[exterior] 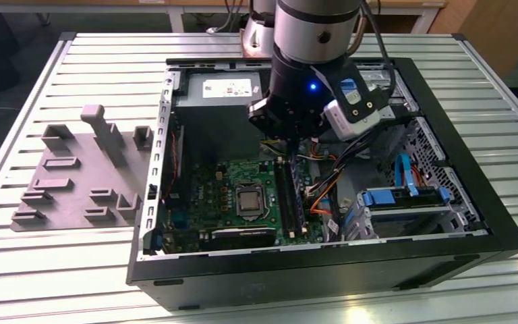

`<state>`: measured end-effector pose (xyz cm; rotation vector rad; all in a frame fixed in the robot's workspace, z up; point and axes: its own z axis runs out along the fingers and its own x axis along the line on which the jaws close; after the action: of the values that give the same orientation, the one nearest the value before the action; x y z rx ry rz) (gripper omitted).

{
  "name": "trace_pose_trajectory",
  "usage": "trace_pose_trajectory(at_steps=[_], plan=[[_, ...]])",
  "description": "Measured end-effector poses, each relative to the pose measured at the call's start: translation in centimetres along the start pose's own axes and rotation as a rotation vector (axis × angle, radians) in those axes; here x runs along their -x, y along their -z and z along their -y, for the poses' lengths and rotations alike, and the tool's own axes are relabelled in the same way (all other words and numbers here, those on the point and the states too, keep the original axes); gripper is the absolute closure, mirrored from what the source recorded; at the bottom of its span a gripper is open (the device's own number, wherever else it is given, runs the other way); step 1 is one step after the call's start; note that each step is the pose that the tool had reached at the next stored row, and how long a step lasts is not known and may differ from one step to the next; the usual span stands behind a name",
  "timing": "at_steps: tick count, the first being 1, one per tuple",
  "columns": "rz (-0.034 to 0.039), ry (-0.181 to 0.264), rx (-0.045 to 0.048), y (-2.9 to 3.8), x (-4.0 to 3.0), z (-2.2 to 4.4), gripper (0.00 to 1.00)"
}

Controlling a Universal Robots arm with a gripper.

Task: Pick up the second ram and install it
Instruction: 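Insert the second ram into the second slot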

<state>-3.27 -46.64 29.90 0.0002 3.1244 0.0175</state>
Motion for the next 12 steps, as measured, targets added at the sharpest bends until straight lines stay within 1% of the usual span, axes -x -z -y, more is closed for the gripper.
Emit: trace_pose_trajectory(at_steps=[4, 12], plan=[[0.0000, -0.007, 0.0000, -0.58, -0.02, 0.24, 0.86], [-0.0001, -0.007, 0.0001, -2.02, -0.04, 0.27, 0.86]])
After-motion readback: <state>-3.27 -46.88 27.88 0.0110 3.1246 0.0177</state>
